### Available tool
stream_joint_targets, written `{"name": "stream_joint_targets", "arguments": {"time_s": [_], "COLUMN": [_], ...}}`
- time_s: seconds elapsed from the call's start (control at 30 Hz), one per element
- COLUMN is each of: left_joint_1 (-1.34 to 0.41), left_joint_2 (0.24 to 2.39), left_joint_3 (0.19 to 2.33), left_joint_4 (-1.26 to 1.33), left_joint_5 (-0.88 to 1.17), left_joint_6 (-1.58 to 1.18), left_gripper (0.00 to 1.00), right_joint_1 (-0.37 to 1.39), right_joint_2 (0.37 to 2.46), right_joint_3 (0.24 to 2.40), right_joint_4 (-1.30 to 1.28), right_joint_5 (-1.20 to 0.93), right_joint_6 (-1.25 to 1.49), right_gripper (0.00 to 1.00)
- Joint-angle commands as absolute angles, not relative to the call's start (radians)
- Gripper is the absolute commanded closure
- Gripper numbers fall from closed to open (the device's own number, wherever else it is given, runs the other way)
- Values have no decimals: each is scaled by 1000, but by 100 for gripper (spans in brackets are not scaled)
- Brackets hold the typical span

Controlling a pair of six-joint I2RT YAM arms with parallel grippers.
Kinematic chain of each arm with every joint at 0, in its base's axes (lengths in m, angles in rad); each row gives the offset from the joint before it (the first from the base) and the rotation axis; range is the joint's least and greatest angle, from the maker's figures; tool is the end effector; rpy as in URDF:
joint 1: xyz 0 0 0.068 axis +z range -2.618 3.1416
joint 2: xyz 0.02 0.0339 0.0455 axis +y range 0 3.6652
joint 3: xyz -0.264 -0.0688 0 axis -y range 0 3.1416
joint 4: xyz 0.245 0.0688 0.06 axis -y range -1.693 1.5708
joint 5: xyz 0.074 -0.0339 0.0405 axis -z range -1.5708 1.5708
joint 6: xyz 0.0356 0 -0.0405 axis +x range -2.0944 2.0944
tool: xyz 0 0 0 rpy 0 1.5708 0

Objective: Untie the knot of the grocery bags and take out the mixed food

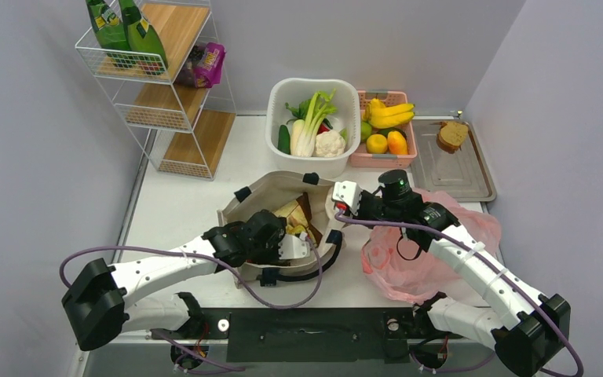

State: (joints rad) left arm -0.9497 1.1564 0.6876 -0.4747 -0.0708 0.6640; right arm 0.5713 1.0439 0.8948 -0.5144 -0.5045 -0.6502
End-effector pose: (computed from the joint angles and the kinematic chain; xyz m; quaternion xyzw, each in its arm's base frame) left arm 0.1322 -0.1804 0.2093 0.6789 0.6655 -0.0106 0.3100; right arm 0.1768 0.1341 0.2999 -0.5888 0.6503 0.2074 0.4329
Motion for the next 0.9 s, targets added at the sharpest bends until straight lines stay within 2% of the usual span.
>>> {"name": "stream_joint_targets", "arguments": {"time_s": [0.0, 0.27, 0.3, 0.37, 0.4, 0.43, 0.47, 0.53, 0.87], "left_joint_1": [-877, -759, -755, -751, -751, -750, -747, -740, -710], "left_joint_2": [1240, 1295, 1306, 1323, 1326, 1328, 1323, 1291, 1058], "left_joint_3": [761, 694, 684, 663, 658, 660, 667, 676, 792], "left_joint_4": [-366, -198, -165, -124, -105, -102, -100, -99, -263], "left_joint_5": [-130, 107, 127, 134, 131, 126, 126, 135, 303], "left_joint_6": [562, 552, 554, 559, 549, 542, 524, 508, 480], "left_gripper": [19, 18, 22, 40, 57, 67, 85, 99, 100], "right_joint_1": [575, 565, 564, 563, 561, 560, 558, 551, 476], "right_joint_2": [1044, 1068, 1073, 1081, 1083, 1087, 1089, 1095, 1162], "right_joint_3": [883, 916, 919, 927, 935, 938, 946, 957, 1072], "right_joint_4": [-556, -554, -553, -552, -552, -553, -554, -554, -552], "right_joint_5": [-491, -504, -507, -508, -509, -508, -509, -513, -547], "right_joint_6": [-703, -654, -650, -638, -628, -623, -616, -601, -434], "right_gripper": [100, 100, 100, 100, 100, 100, 100, 100, 100]}}
